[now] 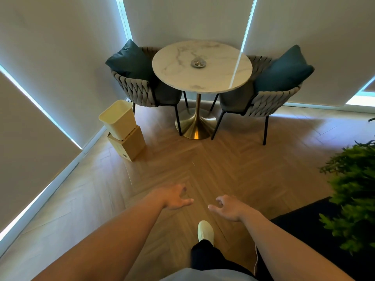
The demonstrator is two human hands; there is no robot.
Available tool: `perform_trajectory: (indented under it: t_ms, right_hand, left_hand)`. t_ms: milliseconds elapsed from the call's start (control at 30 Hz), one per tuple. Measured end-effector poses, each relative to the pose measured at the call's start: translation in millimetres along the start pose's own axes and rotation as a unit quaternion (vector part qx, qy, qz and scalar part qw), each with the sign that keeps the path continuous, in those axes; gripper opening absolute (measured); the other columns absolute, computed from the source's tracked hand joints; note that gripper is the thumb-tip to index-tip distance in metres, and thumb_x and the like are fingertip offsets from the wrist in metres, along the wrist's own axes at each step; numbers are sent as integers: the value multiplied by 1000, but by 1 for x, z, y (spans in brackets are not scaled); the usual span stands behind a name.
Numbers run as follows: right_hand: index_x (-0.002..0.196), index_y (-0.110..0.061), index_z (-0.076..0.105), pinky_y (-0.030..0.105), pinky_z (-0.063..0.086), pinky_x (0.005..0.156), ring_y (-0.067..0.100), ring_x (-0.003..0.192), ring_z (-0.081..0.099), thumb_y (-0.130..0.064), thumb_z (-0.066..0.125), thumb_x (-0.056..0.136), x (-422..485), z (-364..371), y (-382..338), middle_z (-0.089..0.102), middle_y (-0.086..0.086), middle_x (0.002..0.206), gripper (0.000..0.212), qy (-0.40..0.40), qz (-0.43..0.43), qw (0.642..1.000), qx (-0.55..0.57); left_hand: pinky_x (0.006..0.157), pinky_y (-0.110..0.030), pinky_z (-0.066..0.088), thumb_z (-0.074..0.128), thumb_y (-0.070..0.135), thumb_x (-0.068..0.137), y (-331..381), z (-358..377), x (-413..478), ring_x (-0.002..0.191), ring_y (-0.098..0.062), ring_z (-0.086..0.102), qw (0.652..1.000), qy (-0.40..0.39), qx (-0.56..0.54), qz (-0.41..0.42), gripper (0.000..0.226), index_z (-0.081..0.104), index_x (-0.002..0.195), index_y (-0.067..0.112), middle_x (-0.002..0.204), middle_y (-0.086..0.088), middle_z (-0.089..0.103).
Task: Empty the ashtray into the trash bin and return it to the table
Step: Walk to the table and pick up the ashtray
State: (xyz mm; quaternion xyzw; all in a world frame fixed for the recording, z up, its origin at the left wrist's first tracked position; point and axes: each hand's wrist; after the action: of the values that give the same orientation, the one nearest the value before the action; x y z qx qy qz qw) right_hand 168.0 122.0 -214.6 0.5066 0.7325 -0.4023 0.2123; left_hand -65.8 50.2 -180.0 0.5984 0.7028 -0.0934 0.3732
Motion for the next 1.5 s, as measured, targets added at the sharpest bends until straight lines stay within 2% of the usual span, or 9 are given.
perform_trajectory:
  t_ms: [167, 467, 767, 933, 1500]
  right_hand:
    - [153, -16, 32, 40, 37, 111, 24, 142, 40, -70, 49, 88, 48, -42, 3, 38, 8, 158, 86, -25, 7, 1000, 17]
    - [152, -16, 35, 43, 38, 112, 25, 142, 41, -70, 50, 87, 124, -126, 3, 41, 9, 156, 85, -34, -5, 999, 14]
    - [152, -17, 36, 45, 39, 112, 26, 141, 41, -66, 49, 91, 165, -186, 0, 41, 8, 156, 79, -36, -9, 999, 6]
    - [152, -15, 35, 44, 39, 112, 26, 141, 40, -69, 48, 89, 187, -208, -7, 40, 9, 156, 85, -58, -10, 998, 10]
    - [153, -16, 33, 43, 38, 113, 25, 142, 39, -65, 51, 91, 310, -275, -91, 40, 8, 157, 81, -32, 34, 997, 68]
  left_hand:
    - [108, -44, 40, 50, 69, 87, 6, -29, 50, 133, -25, 47, 999, -16, -31, -11, 77, 39, 147, 23, 150, -4, 46]
    - [108, -42, 41, 51, 72, 84, 9, -89, 136, 131, -24, 49, 997, -28, -54, -39, 81, 39, 147, 24, 148, -3, 48]
    - [101, -41, 44, 52, 73, 82, 15, -127, 191, 124, -22, 52, 997, -18, -71, -41, 76, 44, 142, 27, 141, -1, 52]
    - [105, -45, 43, 52, 71, 84, 8, -150, 217, 127, -25, 51, 996, -42, -71, -37, 76, 43, 143, 23, 143, -4, 50]
    - [104, -44, 44, 52, 69, 86, -83, -267, 338, 127, -24, 51, 997, -76, -29, 17, 76, 40, 145, 22, 145, -5, 50]
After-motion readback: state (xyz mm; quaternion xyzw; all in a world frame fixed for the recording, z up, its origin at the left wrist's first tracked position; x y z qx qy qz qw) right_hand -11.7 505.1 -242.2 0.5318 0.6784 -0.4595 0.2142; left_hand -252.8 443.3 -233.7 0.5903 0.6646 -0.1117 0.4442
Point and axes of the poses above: each hand's wrist, its own x-axis towards the middle knuckle, its own z-axis out of the palm, y = z × x
